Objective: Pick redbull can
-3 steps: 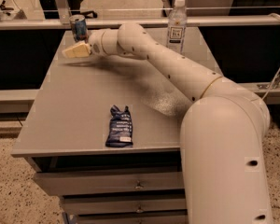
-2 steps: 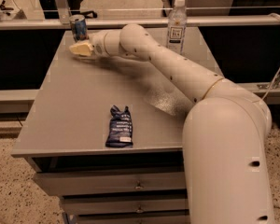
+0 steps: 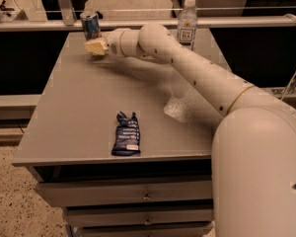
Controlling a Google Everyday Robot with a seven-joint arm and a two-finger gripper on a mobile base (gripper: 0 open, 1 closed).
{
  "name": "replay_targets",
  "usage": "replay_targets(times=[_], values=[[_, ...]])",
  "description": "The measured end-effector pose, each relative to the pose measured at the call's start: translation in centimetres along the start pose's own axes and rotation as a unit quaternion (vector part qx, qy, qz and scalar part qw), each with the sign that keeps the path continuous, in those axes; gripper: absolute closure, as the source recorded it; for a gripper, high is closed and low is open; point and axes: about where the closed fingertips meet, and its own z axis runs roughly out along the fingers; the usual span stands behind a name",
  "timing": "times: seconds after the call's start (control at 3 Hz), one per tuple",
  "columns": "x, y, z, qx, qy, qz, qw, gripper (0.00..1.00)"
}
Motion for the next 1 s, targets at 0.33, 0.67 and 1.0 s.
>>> replay_targets(times=[0.33,0.67,1.0], values=[[-2.6,1.8,-3.6,-0.028,-0.015,0.000,0.9995,1.00],[-5.6,5.8,-8.2,-0.075,-0.039,-0.008,0.9964,1.00],[-6.6,6.7,-9.3,-0.086,-0.050,-0.007,0.9950,1.00]])
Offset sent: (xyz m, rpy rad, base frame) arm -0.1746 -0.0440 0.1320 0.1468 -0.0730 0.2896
